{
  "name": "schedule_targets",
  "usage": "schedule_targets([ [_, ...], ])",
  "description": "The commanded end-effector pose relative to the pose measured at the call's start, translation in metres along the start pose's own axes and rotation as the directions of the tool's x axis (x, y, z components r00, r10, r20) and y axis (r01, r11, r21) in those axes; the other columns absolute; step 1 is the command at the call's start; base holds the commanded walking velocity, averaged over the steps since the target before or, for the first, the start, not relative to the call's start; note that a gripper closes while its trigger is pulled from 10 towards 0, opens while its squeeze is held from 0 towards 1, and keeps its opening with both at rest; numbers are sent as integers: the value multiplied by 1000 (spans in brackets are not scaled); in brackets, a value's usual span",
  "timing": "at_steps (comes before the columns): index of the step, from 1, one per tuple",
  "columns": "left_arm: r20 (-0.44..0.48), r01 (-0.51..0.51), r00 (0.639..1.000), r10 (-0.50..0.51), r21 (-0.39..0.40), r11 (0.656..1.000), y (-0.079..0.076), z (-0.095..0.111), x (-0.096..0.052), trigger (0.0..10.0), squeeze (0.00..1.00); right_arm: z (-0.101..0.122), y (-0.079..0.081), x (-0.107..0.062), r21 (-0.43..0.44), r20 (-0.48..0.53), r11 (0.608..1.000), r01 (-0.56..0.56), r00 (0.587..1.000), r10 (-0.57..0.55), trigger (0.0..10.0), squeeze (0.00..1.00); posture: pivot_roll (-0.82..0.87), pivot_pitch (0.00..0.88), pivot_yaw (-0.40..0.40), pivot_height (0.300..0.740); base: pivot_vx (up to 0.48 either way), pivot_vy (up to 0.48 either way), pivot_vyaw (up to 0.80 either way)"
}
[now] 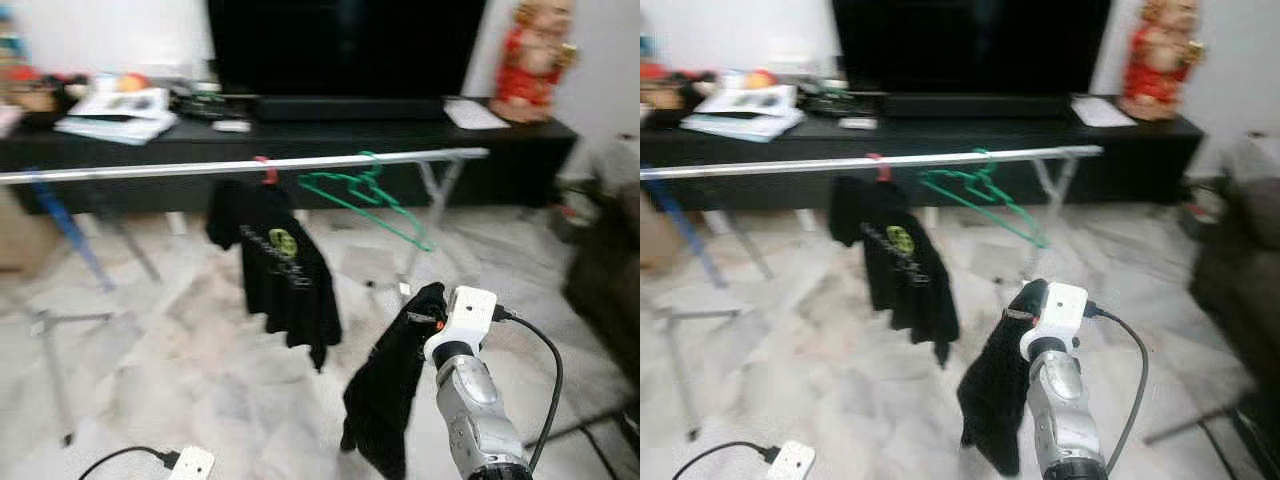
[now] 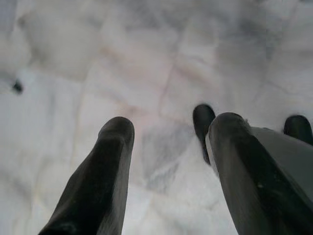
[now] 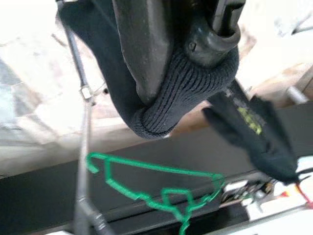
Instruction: Hang hanger
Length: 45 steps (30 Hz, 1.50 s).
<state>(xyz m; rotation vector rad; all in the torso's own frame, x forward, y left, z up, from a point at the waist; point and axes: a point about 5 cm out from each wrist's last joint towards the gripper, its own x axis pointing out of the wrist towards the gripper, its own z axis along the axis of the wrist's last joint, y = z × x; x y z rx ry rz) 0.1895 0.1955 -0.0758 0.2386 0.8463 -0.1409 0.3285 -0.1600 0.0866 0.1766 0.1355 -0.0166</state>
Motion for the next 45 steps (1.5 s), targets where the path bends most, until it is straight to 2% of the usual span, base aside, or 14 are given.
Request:
schedule_targets([
  [1,-30,3,1000,-4,-14,1000,-3,-8,-2,10000,0,6,-3,2,-2,33,1000,6,999,-6,10000,0,-64,50,-32,740,0,0,794],
  [18,-33,-1,999,0,-17,1000,-3,-9,-2,10000,0,-18,-2,-2,-14,-45,1000,2,999,-3,10000,0,-66,29,-28,740,0,0,793],
  [26,-37,1,999,-1,-10,1000,-3,-9,-2,10000,0,-35,-11,-6,-24,-103,1000,16,995,-18,10000,0,-56,20,-32,740,0,0,794],
  [45,-31,-18,999,17,-33,999,-8,-6,0,10000,0,-39,-15,-2,-26,-123,1000,7,992,-10,10000,0,-29,10,-71,740,0,0,794],
])
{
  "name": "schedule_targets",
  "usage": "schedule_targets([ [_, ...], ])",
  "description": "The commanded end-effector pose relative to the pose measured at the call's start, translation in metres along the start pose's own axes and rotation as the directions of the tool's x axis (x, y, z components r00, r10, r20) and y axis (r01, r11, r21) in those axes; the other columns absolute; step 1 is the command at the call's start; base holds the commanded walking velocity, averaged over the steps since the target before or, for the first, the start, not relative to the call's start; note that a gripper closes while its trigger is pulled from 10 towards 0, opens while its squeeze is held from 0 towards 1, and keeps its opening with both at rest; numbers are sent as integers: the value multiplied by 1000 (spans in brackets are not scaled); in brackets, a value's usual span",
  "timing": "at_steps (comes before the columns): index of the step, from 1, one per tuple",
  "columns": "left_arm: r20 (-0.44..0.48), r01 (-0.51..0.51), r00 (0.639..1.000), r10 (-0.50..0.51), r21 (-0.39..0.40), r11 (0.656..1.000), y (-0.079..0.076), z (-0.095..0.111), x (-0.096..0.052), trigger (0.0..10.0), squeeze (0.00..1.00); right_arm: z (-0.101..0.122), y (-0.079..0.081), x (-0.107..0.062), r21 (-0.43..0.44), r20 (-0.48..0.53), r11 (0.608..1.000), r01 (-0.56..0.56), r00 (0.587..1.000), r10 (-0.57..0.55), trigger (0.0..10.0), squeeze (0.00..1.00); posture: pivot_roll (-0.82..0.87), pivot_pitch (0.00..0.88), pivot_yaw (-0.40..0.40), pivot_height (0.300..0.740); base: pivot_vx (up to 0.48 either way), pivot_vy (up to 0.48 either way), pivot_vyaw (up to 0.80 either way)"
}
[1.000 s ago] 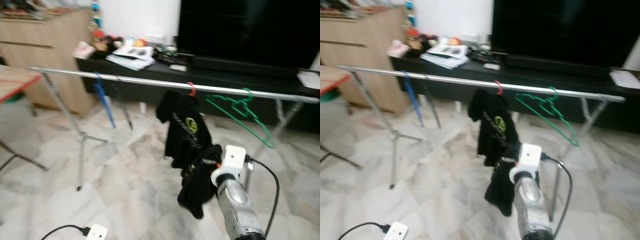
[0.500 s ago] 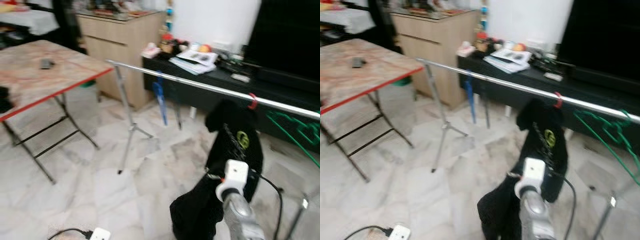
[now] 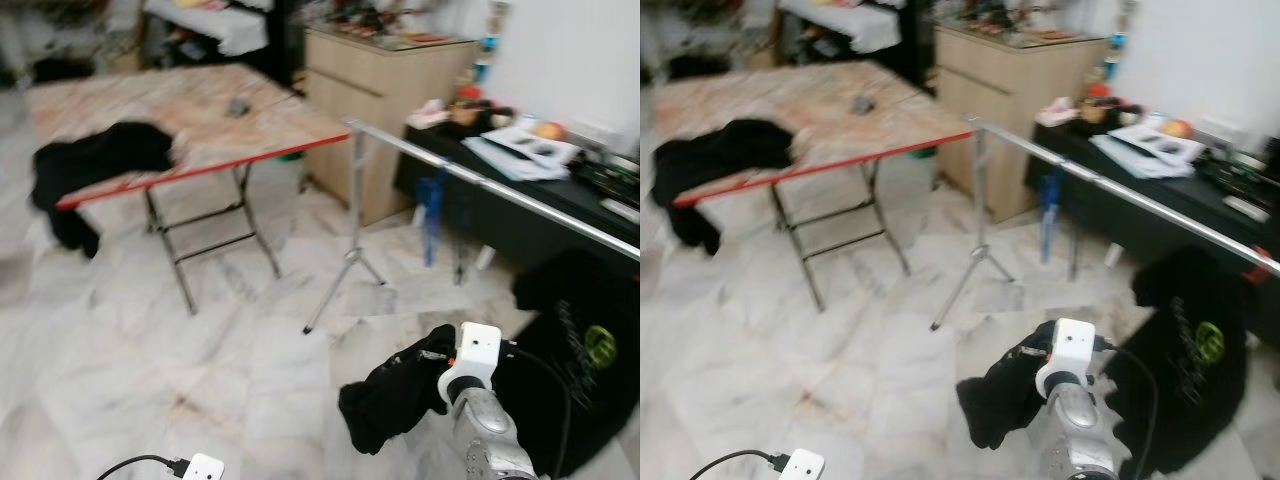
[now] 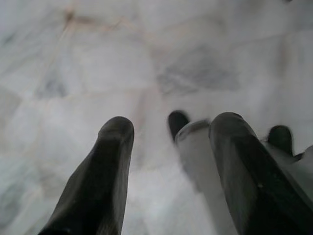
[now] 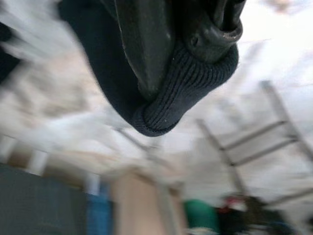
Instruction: Hang hanger
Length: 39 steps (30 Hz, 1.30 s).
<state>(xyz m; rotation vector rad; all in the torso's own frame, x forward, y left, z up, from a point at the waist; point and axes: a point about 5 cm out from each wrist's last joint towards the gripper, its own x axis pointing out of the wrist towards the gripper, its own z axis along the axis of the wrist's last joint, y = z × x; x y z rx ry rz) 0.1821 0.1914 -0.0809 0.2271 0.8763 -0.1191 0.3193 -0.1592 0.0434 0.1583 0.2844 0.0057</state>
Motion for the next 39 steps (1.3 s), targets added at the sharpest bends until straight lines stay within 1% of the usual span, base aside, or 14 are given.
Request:
schedule_targets([
  [1,0,-7,1000,7,-16,1000,-2,2,1,10000,0,4,-9,0,-3,25,1000,18,1000,-18,10000,0,-27,9,-74,740,0,0,794],
  [4,0,-9,1000,9,-22,1000,-3,2,1,10000,0,4,-11,0,6,22,1000,18,1000,-18,10000,0,-25,10,-81,740,0,0,758],
  [5,1,-11,1000,11,-25,1000,-4,2,1,10000,0,3,-11,1,30,15,999,19,1000,-20,10000,0,-23,11,-84,740,0,0,0],
  [13,4,-13,1000,13,-31,999,-4,2,1,10000,0,1,-11,2,43,3,999,22,1000,-23,10000,0,-28,18,-83,740,0,0,0],
  [16,6,-14,1000,14,-33,999,-3,2,1,10000,0,-7,-11,2,42,-39,999,24,999,-23,10000,0,-32,26,-74,740,0,0,0],
  [25,-1,-6,1000,6,-16,1000,0,1,0,10000,0,-23,-12,-5,36,-81,999,27,996,-24,10000,0,-52,42,-47,740,0,0,-756],
  [30,1,-8,1000,8,0,1000,1,1,0,10000,0,-28,-14,-6,29,-99,999,36,995,-33,10000,0,-49,50,-41,740,0,0,-800],
  [32,3,-9,1000,9,7,1000,2,2,0,10000,0,-28,-13,-6,26,-100,999,36,994,-33,10000,0,-49,53,-39,740,0,-304,-800],
  [36,2,-12,1000,12,12,1000,3,2,0,10000,0,-28,-11,-6,24,-100,999,34,994,-32,10000,0,-52,55,-34,740,0,-400,0],
  [39,-6,-18,1000,18,-7,1000,4,0,0,10000,0,-28,-8,-5,23,-95,999,31,995,-28,10000,0,-55,59,-22,740,0,0,0],
])
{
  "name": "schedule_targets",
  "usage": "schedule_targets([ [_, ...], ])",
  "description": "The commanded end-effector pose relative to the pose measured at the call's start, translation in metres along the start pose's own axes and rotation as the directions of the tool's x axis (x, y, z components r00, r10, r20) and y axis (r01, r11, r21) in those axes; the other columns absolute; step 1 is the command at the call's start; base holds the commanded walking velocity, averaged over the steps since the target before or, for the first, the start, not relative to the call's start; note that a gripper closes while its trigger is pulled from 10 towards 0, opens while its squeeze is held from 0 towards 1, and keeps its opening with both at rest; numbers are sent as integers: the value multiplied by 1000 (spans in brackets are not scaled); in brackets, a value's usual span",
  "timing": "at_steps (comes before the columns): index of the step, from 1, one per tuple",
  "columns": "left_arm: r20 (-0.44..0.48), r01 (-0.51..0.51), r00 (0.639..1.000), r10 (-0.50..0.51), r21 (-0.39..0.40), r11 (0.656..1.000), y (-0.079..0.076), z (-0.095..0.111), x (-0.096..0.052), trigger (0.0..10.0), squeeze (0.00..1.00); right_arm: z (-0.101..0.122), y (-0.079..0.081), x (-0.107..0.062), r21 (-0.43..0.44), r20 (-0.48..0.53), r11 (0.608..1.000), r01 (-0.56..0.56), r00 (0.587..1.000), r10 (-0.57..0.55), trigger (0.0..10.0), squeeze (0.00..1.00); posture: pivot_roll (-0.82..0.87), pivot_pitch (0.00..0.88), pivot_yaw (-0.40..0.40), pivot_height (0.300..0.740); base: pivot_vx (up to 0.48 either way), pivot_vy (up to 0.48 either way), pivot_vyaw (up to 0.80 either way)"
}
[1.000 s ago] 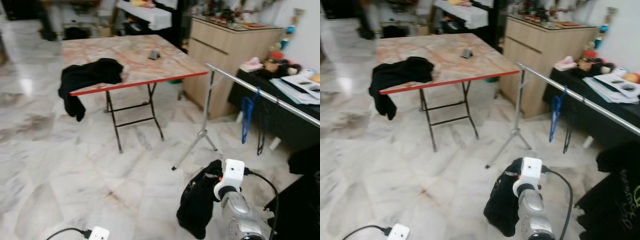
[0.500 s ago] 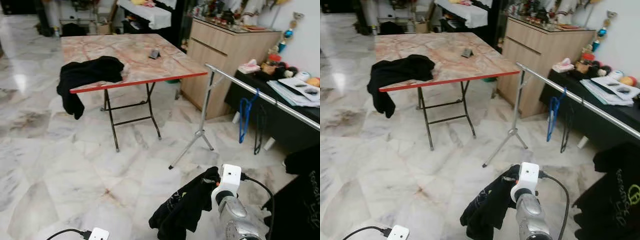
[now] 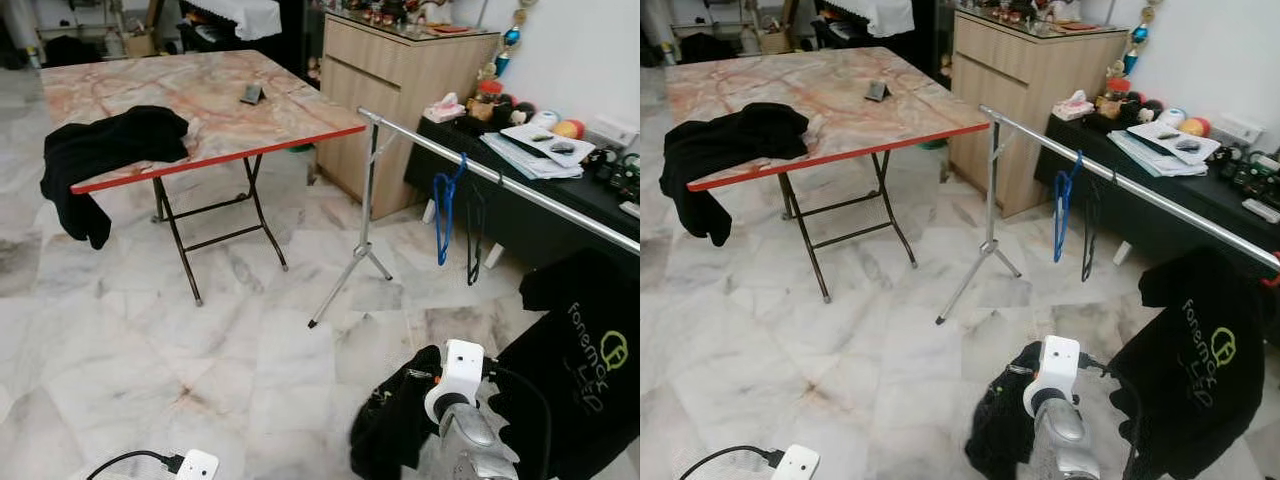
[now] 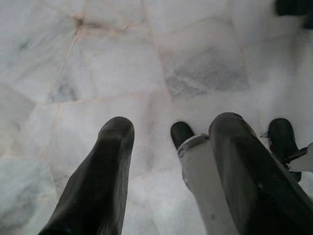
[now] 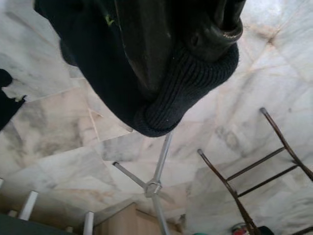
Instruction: Hang hanger
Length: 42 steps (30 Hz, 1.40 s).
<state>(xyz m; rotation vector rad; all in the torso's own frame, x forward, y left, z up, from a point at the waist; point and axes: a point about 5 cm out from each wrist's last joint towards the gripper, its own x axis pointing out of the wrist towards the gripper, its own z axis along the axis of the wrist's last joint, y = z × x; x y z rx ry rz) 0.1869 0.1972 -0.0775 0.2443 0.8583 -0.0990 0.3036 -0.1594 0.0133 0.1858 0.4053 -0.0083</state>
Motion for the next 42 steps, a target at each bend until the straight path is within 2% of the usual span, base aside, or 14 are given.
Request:
schedule_targets([
  [1,-19,9,1000,-10,-12,1000,-3,-4,-1,10000,0,5,-2,1,-6,25,1000,10,1000,-9,10000,0,-55,59,-21,740,0,0,-800],
  [15,-19,10,1000,-10,-18,1000,-3,-6,-1,10000,0,1,0,0,-3,16,1000,12,1000,-12,10000,0,-51,44,-18,740,0,0,0],
  [18,-24,8,1000,-9,-46,999,-4,-7,-2,10000,0,1,0,0,-4,20,1000,10,1000,-10,10000,0,-50,39,-22,740,0,270,-800],
  [23,-19,11,1000,-12,-27,1000,-4,-7,-2,10000,0,2,1,1,-7,18,1000,6,1000,-5,10000,0,-47,36,-25,740,0,243,-800],
  [31,-17,10,1000,-11,-26,1000,-3,-6,-2,10000,0,2,1,1,-7,16,1000,5,1000,-5,10000,0,-46,49,-26,740,0,0,0],
  [37,-14,7,1000,-7,-26,1000,-2,-6,-1,10000,0,-2,0,0,-5,9,1000,16,1000,-16,10000,0,-46,54,-19,740,0,0,-800],
  [42,-15,8,1000,-8,-25,1000,-1,-5,-1,10000,0,-2,-1,0,-1,12,1000,25,1000,-25,10000,0,-46,56,-16,740,0,0,0],
])
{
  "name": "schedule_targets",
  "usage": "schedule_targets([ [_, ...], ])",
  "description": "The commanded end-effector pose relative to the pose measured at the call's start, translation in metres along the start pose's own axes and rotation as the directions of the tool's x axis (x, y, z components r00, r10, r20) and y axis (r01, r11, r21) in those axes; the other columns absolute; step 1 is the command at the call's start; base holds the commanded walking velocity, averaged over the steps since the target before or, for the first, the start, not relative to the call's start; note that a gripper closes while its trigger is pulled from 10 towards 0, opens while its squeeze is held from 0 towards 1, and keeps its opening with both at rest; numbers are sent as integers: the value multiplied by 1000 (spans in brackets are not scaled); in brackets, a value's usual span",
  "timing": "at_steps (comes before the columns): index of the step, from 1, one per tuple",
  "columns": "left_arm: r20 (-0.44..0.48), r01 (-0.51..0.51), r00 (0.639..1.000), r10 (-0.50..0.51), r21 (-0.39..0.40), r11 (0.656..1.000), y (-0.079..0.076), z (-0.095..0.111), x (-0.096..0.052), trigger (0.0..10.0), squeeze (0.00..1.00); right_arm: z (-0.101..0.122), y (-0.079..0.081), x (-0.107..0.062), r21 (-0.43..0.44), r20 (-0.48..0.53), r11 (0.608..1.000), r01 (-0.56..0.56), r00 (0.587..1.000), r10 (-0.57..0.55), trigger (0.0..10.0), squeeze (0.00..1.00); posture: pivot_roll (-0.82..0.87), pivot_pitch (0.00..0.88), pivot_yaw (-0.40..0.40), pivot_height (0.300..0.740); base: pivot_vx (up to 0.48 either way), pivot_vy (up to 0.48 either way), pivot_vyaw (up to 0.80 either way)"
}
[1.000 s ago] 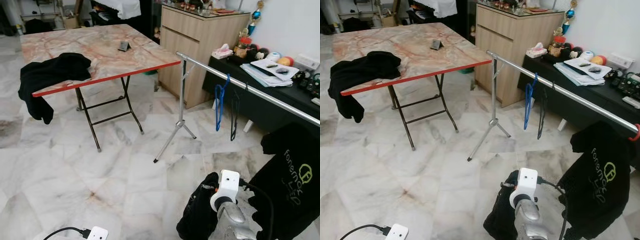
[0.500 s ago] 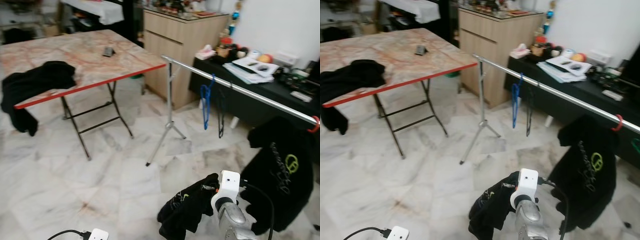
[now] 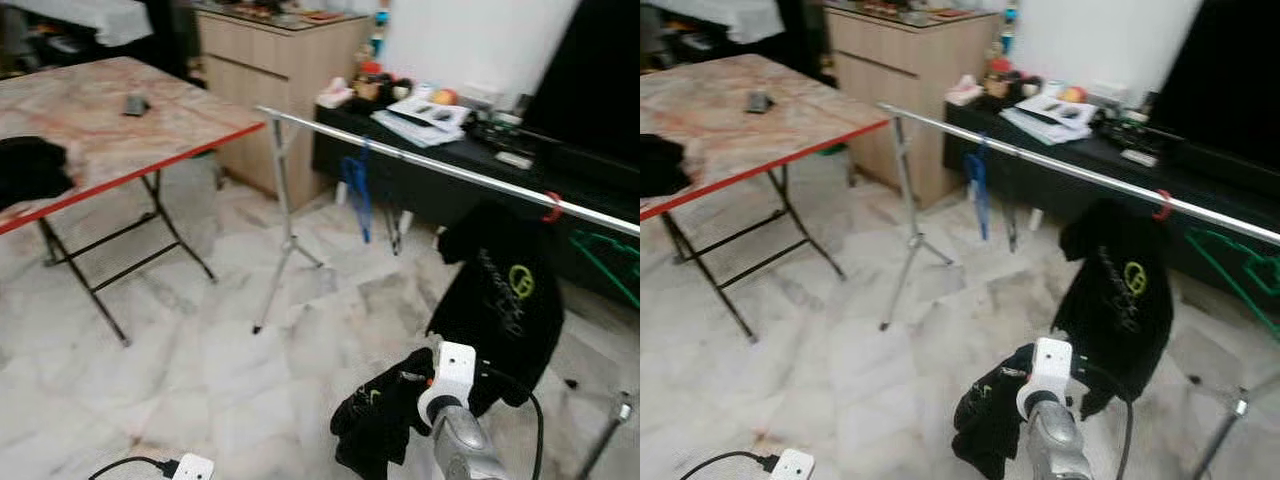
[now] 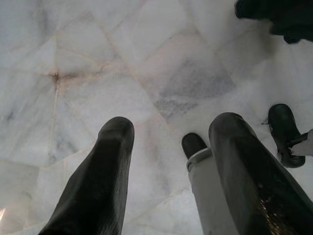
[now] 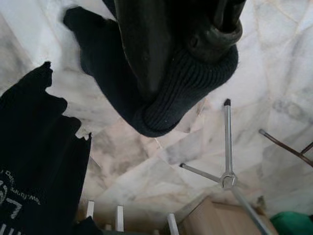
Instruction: Hang hanger
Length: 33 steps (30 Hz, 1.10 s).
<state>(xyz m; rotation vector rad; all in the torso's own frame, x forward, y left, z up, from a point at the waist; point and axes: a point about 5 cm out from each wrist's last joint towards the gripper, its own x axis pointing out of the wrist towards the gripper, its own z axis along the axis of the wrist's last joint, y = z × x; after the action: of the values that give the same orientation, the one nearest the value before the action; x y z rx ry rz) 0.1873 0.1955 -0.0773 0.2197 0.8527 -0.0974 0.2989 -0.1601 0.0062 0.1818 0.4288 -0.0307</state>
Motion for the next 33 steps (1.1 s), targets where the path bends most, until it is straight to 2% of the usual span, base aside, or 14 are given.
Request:
schedule_targets([
  [1,-22,0,1000,0,-6,1000,1,-6,-2,10000,0,6,1,1,0,33,1000,1,999,-1,10000,0,-46,56,-16,740,0,0,0],
  [6,-24,-4,1000,3,-36,999,0,-7,-2,10000,0,6,1,2,1,34,1000,3,999,-3,10000,0,-42,57,-16,740,0,117,-800],
  [9,-25,-3,1000,3,-26,1000,0,-7,-2,10000,0,6,1,2,2,33,1000,4,999,-4,10000,0,-41,59,-17,740,0,339,0],
  [21,-22,-3,1000,3,-30,1000,0,-7,-2,10000,0,7,1,2,1,33,1000,5,999,-5,10000,0,-39,60,-18,740,0,0,-67],
  [25,-25,-5,1000,4,-36,999,0,-7,-2,10000,0,7,2,2,2,32,1000,5,999,-5,10000,0,-39,60,-17,740,0,193,-800],
  [28,-25,-3,1000,3,-31,1000,0,-7,-2,10000,0,7,2,2,4,33,1000,7,999,-7,10000,0,-38,60,-16,740,0,352,0],
  [33,-23,-3,1000,2,-25,1000,0,-7,-2,10000,0,7,1,2,3,33,1000,11,999,-11,10000,0,-39,61,-16,740,0,0,-160],
])
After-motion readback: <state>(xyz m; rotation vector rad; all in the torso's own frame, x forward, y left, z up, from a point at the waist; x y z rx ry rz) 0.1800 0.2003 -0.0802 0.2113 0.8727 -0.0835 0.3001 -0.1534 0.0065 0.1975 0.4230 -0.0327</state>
